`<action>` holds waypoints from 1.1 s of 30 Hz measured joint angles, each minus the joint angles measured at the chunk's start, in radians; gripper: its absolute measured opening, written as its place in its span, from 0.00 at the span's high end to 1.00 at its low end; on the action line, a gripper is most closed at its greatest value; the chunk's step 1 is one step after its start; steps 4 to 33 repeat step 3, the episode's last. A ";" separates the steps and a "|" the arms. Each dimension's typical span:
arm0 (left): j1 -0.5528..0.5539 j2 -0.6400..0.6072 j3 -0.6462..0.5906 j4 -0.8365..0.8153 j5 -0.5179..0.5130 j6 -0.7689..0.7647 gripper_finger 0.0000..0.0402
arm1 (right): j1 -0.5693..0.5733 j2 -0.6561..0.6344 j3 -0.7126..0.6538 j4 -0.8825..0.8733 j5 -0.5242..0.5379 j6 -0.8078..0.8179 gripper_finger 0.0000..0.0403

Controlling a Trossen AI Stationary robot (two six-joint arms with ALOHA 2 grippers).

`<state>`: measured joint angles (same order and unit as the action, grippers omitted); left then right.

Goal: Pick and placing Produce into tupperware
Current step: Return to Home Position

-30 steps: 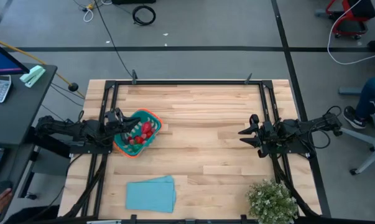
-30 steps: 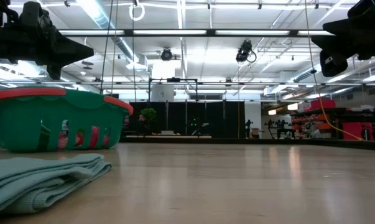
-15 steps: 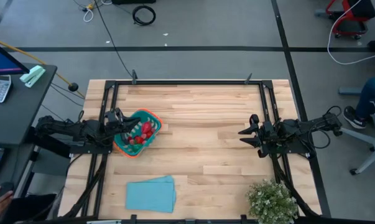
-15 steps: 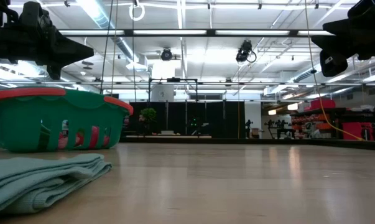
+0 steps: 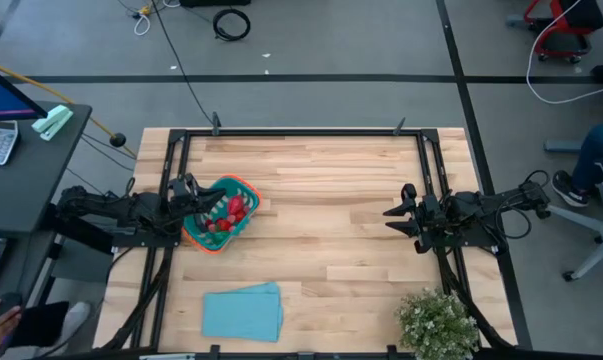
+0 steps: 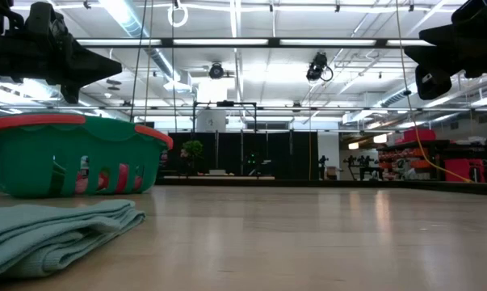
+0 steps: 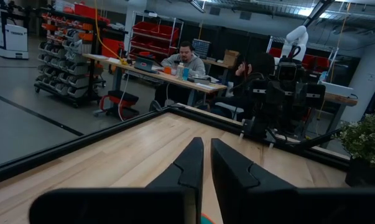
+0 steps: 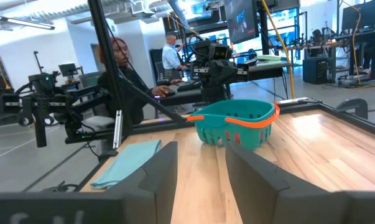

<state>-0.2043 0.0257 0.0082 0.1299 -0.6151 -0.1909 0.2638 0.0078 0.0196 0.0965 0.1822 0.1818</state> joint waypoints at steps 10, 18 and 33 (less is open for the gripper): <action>0.000 0.000 0.000 0.000 0.000 0.000 0.90 | 0.000 0.000 0.000 0.000 0.000 0.000 0.64; 0.000 0.000 0.000 0.000 0.000 0.000 0.90 | 0.000 0.000 0.000 0.000 0.000 0.000 0.64; 0.000 0.000 0.000 0.000 0.000 0.000 0.90 | 0.000 0.000 0.000 0.000 0.000 0.000 0.64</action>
